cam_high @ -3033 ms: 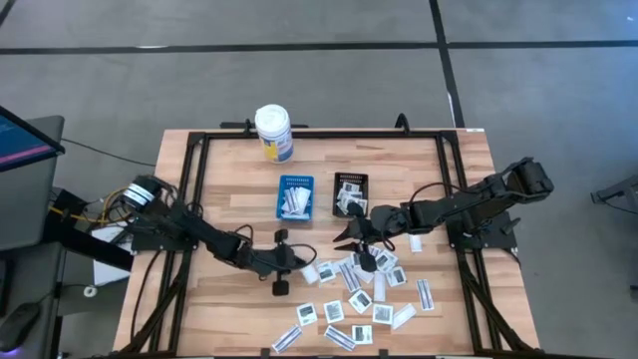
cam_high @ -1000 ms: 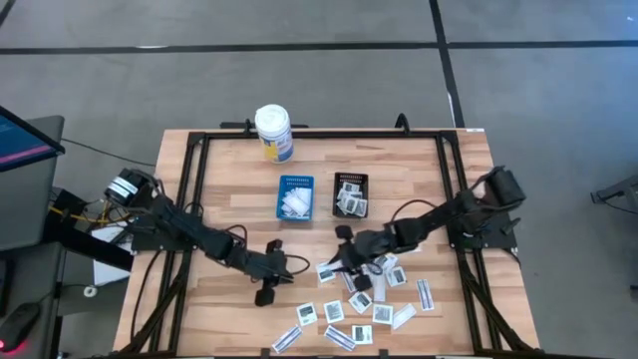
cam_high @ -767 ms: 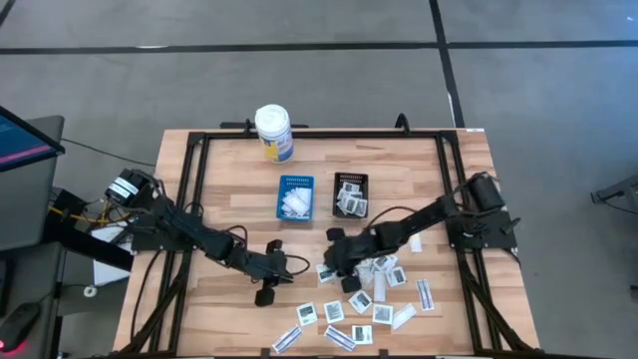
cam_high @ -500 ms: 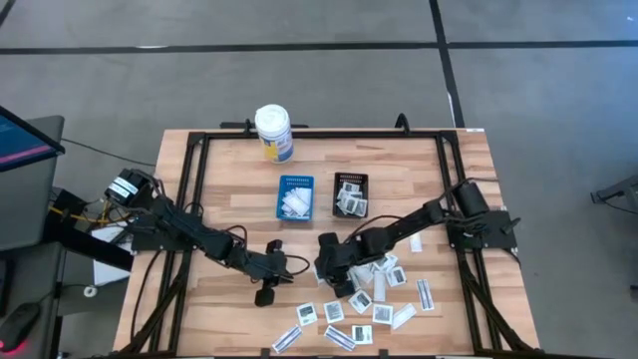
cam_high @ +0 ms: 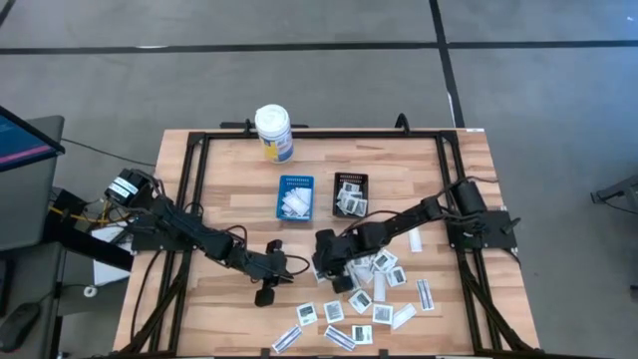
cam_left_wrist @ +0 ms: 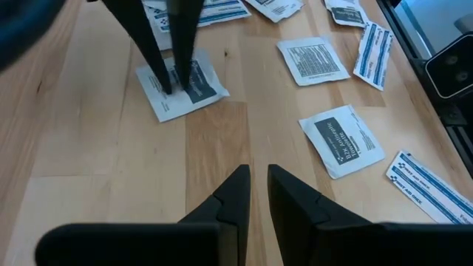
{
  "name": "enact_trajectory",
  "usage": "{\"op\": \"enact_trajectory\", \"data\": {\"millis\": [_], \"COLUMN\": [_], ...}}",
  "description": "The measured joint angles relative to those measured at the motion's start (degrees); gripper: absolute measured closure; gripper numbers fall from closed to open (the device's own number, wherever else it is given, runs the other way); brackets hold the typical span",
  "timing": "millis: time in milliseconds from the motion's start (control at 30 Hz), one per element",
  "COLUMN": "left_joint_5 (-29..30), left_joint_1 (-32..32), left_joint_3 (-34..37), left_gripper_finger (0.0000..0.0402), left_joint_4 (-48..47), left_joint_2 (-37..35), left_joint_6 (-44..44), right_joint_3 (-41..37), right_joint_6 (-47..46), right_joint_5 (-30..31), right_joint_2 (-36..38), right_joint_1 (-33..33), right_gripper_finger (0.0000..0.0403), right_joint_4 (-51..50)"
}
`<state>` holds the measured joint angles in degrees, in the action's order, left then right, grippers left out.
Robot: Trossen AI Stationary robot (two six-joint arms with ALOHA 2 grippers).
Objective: Pick & Place First Aid Supplies
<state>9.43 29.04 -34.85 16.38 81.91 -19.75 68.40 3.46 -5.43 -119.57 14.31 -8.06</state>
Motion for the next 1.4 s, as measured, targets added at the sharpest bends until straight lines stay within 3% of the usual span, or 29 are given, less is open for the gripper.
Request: {"op": "enact_trajectory", "data": {"millis": [133,567,767,1000,1400], "left_joint_5": [0.00,-0.02,-0.02,-0.03,-0.02], "left_joint_1": [0.00,0.00,0.02,0.04,0.00], "left_joint_3": [0.00,0.00,0.00,0.01,0.00], "left_gripper_finger": [0.0353,0.0353,0.0353,0.0353,0.0353], "left_joint_4": [0.00,-0.02,-0.09,-0.33,-0.28], "left_joint_2": [0.00,-0.02,-0.02,-0.02,-0.02], "left_joint_6": [-0.02,-0.02,-0.26,-0.64,-0.68], "right_joint_3": [0.52,7.15,7.75,7.22,6.22], "right_joint_6": [0.12,1.62,2.51,2.61,-3.20], "right_joint_5": [-0.42,0.67,7.81,17.43,15.48], "right_joint_2": [-0.01,0.27,5.07,9.14,5.34], "right_joint_1": [-0.34,1.59,4.01,6.73,4.12], "right_gripper_finger": [0.0398,0.0402,0.0402,0.0402,0.0344], "right_joint_4": [-0.66,-9.41,-16.11,-16.11,-15.36]}}
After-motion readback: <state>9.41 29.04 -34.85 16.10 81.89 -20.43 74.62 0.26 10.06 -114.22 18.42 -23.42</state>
